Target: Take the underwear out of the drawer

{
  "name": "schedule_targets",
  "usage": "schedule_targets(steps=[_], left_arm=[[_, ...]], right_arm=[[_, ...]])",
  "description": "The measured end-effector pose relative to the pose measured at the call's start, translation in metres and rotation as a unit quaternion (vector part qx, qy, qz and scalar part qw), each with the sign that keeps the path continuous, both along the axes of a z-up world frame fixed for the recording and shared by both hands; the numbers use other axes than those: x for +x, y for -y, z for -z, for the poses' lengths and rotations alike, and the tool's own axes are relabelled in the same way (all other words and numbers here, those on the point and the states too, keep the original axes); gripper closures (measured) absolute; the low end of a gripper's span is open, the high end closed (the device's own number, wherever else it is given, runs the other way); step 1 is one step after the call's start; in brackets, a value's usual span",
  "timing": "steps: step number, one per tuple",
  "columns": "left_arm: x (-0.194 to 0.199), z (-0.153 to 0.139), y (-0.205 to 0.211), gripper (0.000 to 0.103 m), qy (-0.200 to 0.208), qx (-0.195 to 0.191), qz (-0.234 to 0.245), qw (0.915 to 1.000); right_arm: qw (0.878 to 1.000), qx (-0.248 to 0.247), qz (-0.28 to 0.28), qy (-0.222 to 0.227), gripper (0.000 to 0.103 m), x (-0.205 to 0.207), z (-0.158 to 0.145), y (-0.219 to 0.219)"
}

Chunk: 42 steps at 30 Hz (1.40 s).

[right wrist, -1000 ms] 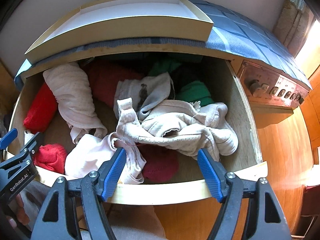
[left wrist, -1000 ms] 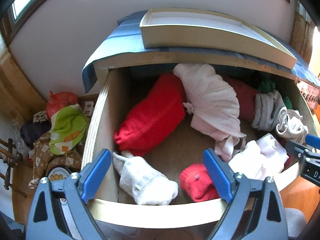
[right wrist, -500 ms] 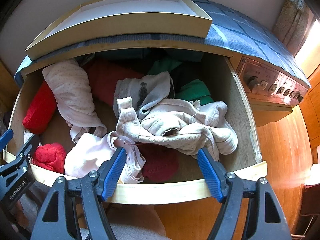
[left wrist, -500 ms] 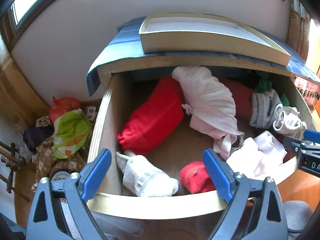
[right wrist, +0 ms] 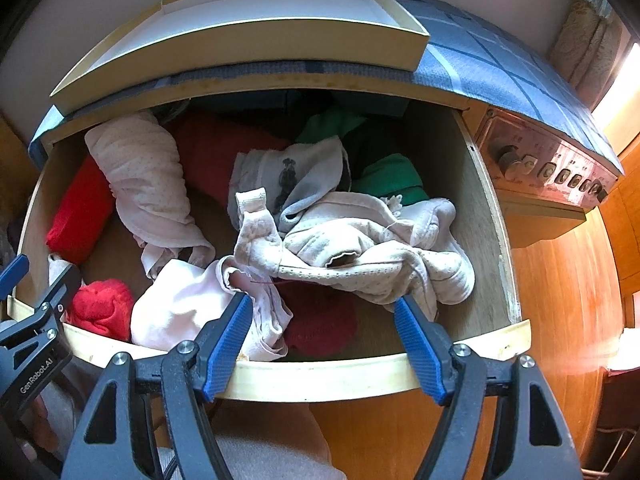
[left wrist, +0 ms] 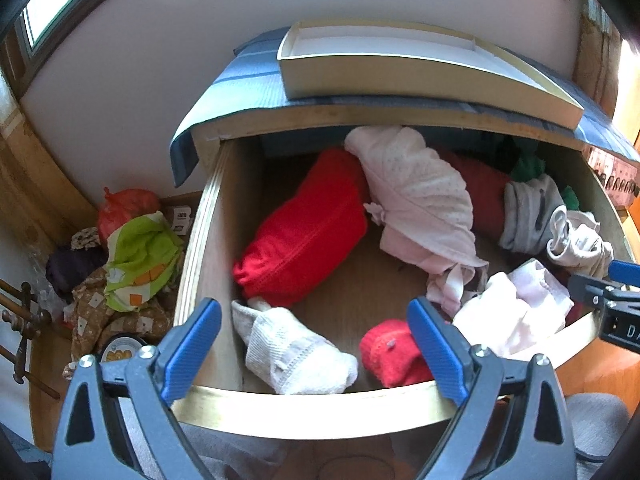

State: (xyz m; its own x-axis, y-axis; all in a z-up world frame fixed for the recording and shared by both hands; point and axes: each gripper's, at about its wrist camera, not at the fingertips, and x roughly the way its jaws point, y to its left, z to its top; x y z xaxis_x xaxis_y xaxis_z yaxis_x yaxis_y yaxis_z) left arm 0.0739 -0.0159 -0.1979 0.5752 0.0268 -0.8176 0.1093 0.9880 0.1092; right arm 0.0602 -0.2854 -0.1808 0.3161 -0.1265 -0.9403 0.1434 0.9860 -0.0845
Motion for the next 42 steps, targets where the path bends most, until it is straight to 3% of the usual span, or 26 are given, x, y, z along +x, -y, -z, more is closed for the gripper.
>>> schedule_targets(steps=[24, 30, 42], left_arm=[[0.001, -0.010, -0.006, 0.007, -0.002, -0.019, 0.009, 0.9998], [-0.005, -0.044, -0.005, 0.007, 0.041, -0.020, 0.012, 0.9989], [-0.030, -0.115, -0.007, 0.007, 0.103, -0.042, 0.020, 0.9936]], right_arm=[[1.000, -0.001, 0.010, 0.011, 0.027, 0.006, -0.011, 0.000], [0.992, 0.062, 0.047, 0.101, 0.027, -0.013, -0.042, 0.013], [0.973, 0.033, 0.044, 0.222, 0.027, -0.062, -0.133, -0.009]])
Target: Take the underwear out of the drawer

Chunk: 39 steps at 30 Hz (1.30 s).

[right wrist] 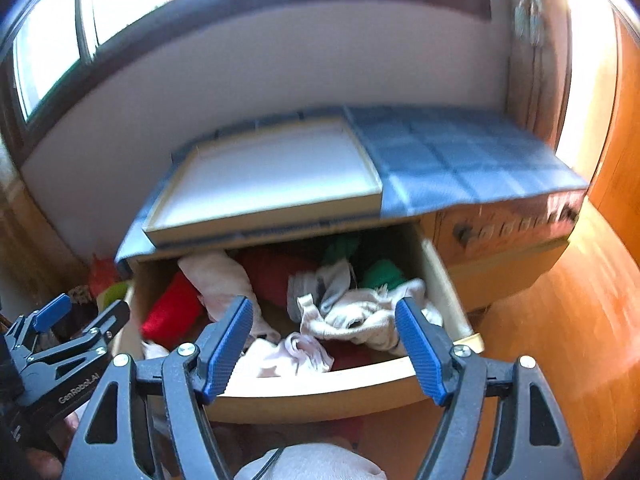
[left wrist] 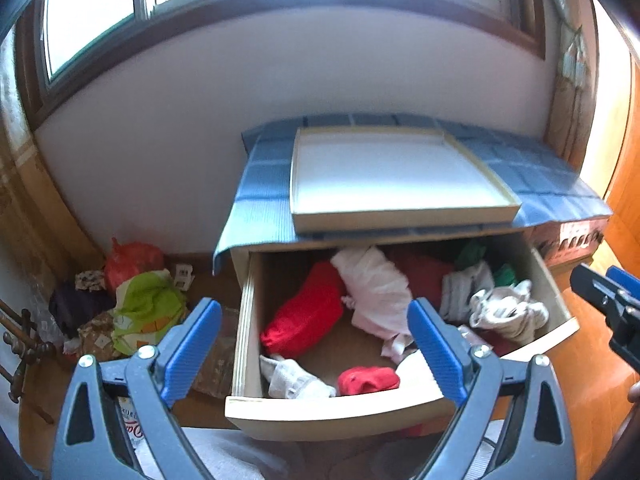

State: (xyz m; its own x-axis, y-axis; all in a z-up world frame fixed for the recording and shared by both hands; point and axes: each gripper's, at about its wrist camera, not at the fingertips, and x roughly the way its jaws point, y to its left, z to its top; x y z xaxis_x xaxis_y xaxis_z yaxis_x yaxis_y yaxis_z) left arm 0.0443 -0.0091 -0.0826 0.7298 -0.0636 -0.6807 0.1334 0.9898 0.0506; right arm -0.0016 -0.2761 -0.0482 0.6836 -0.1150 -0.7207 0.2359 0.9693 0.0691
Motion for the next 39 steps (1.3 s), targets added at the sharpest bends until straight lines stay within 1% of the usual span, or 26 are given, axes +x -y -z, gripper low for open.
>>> schedule_targets(steps=[4, 9, 12, 16, 21, 25, 26, 27, 28, 30, 35, 39], left_arm=[[-0.011, -0.017, -0.002, 0.007, 0.016, 0.002, 0.003, 0.9999], [-0.019, -0.025, -0.003, 0.006, 0.020, 0.003, 0.004, 0.9998], [-0.023, -0.027, -0.005, 0.006, 0.022, -0.001, 0.002, 0.9997], [-0.026, -0.033, -0.009, 0.006, 0.024, -0.004, -0.001, 0.9997], [-0.032, -0.042, -0.010, 0.003, 0.035, -0.006, -0.002, 0.9994], [-0.037, -0.048, -0.011, 0.002, 0.047, -0.001, -0.002, 0.9989], [-0.038, -0.049, -0.012, 0.001, 0.047, -0.001, -0.003, 0.9989], [-0.038, -0.049, -0.012, 0.001, 0.046, -0.002, -0.003, 0.9989], [-0.038, -0.050, -0.013, 0.001, 0.045, -0.003, -0.003, 0.9990], [-0.038, -0.050, -0.013, 0.000, 0.046, -0.002, -0.004, 0.9989], [-0.032, -0.048, -0.015, 0.000, 0.036, 0.002, -0.011, 0.9993], [-0.024, -0.044, -0.017, 0.000, 0.027, -0.001, -0.014, 0.9995]], right_arm=[[1.000, 0.001, 0.006, 0.030, 0.027, -0.013, -0.028, -0.003], [0.999, -0.003, 0.004, 0.053, 0.027, -0.024, -0.049, -0.010], [0.998, -0.011, 0.001, 0.060, 0.027, -0.028, -0.055, -0.014], [0.997, -0.020, 0.002, 0.080, 0.027, -0.038, -0.066, -0.020], [0.993, -0.033, 0.003, 0.114, 0.027, -0.051, -0.083, -0.027], [0.987, -0.044, 0.009, 0.154, 0.027, -0.065, -0.096, -0.031], [0.983, -0.055, 0.017, 0.172, 0.024, -0.071, -0.100, -0.033], [0.982, -0.062, 0.022, 0.179, 0.020, -0.073, -0.101, -0.034], [0.979, -0.079, 0.031, 0.184, 0.014, -0.075, -0.101, -0.036], [0.980, -0.093, 0.040, 0.174, 0.014, -0.072, -0.100, -0.036], [0.981, -0.078, 0.041, 0.176, 0.014, -0.072, -0.096, -0.030], [0.979, -0.077, 0.038, 0.182, 0.014, -0.069, -0.095, -0.029]])
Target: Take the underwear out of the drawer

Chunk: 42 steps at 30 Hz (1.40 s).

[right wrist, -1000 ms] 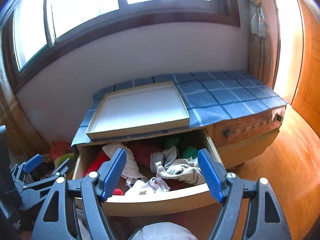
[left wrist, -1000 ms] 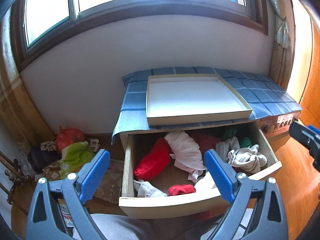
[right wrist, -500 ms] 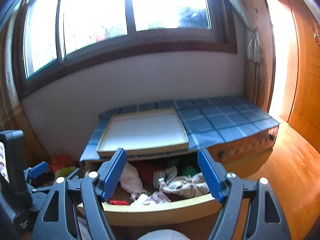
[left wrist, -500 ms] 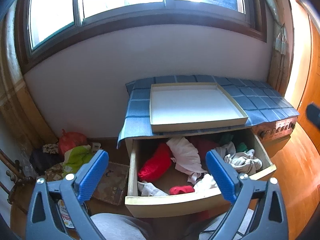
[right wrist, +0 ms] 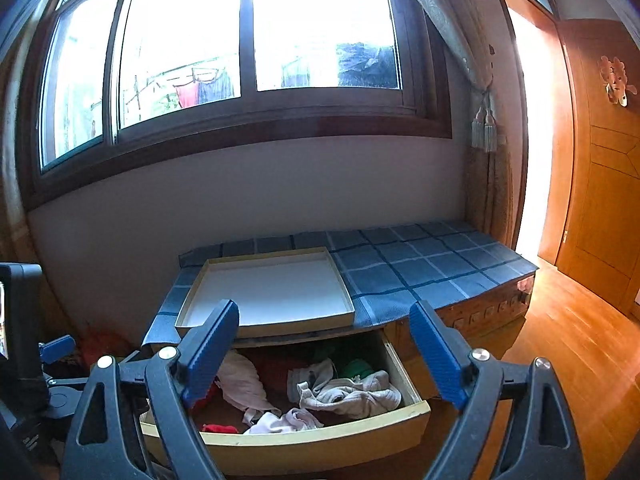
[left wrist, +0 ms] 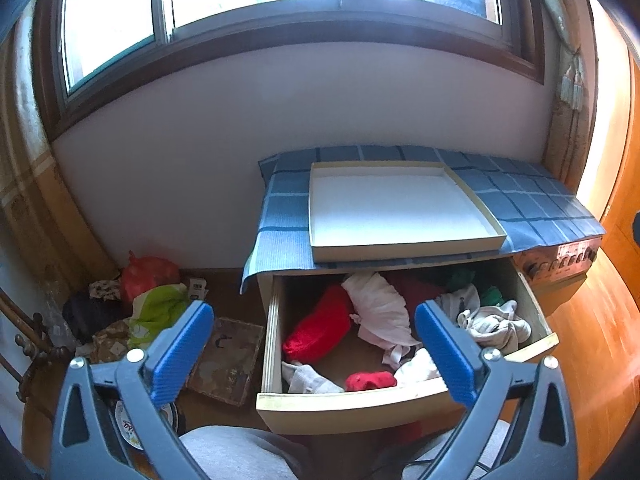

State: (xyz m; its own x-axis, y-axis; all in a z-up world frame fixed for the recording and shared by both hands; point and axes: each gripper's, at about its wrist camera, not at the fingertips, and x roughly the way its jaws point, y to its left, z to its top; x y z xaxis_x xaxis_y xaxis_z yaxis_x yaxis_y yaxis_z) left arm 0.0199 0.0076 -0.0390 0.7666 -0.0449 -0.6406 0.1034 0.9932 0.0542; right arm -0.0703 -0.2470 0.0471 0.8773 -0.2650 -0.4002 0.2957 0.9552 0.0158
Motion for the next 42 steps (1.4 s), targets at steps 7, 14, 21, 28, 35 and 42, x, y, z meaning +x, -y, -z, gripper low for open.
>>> schedule_targets(steps=[7, 14, 21, 28, 35, 42], left_arm=[[0.010, 0.010, 0.000, 0.000, -0.013, 0.005, -0.003, 0.9999], [0.020, 0.030, 0.000, 0.000, -0.037, 0.013, 0.003, 0.9992], [0.034, 0.074, -0.006, 0.001, -0.084, 0.021, 0.008, 0.9962], [0.048, 0.104, -0.004, 0.001, -0.106, 0.012, 0.022, 0.9941], [0.062, 0.124, 0.008, 0.002, -0.130, 0.012, 0.032, 0.9909], [0.073, 0.135, 0.024, 0.001, -0.143, 0.025, 0.046, 0.9884]], right_arm=[[1.000, 0.001, -0.001, -0.002, 0.014, 0.010, 0.005, 0.003], [0.999, -0.004, 0.002, -0.036, 0.014, 0.023, 0.024, 0.009], [0.992, 0.018, 0.013, -0.124, 0.014, 0.049, 0.080, 0.033], [0.982, 0.021, -0.002, -0.189, 0.014, 0.077, 0.127, 0.040], [0.973, 0.045, -0.008, -0.226, 0.017, 0.097, 0.156, 0.058], [0.958, 0.057, -0.038, -0.278, 0.017, 0.117, 0.181, 0.076]])
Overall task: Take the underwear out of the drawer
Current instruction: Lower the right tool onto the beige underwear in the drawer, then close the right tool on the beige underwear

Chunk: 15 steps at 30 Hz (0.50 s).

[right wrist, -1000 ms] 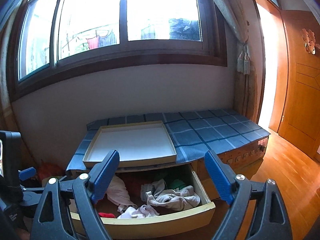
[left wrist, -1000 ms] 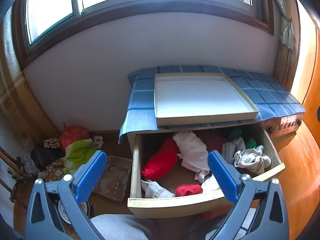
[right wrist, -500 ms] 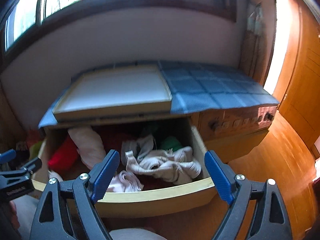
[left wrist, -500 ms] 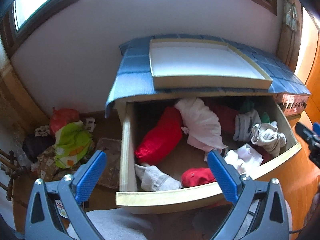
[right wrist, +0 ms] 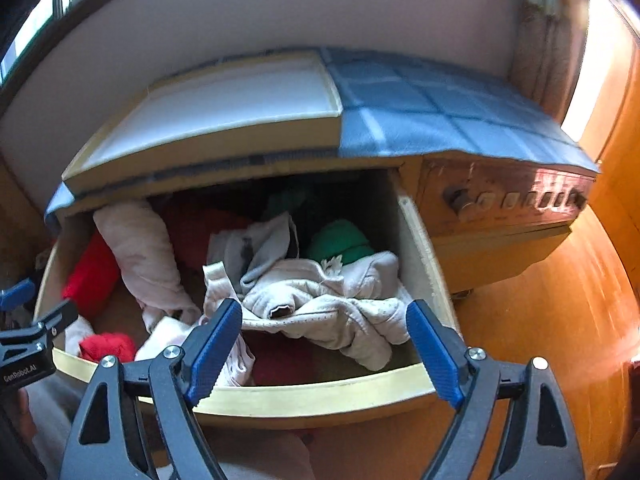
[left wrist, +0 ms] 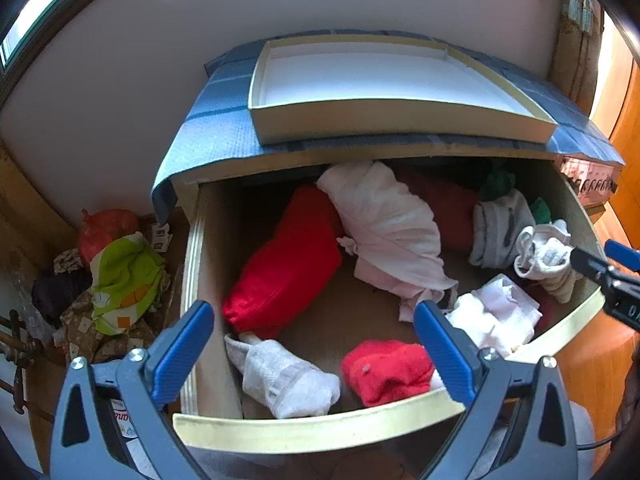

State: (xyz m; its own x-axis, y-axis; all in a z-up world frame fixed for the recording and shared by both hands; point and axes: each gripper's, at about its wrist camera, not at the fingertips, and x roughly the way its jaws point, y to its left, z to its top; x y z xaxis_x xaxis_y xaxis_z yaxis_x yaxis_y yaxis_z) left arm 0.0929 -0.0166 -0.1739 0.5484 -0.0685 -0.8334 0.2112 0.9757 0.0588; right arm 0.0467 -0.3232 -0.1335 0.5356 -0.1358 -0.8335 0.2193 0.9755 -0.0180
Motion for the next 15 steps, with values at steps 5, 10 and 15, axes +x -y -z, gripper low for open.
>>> schedule_targets(steps=[5, 10, 15], left_arm=[[0.009, 0.002, -0.004, 0.002, -0.005, 0.007, -0.007, 0.9999], [0.023, 0.000, -0.003, 0.002, -0.007, 0.003, -0.022, 0.9997], [0.034, -0.002, 0.006, 0.002, -0.007, -0.007, -0.028, 0.9995]], right_arm=[[0.997, -0.021, -0.041, -0.062, 0.017, 0.024, 0.026, -0.007], [0.991, -0.009, -0.045, -0.128, 0.017, 0.043, 0.052, -0.002], [0.989, 0.020, -0.052, -0.137, 0.056, 0.049, 0.058, 0.000]])
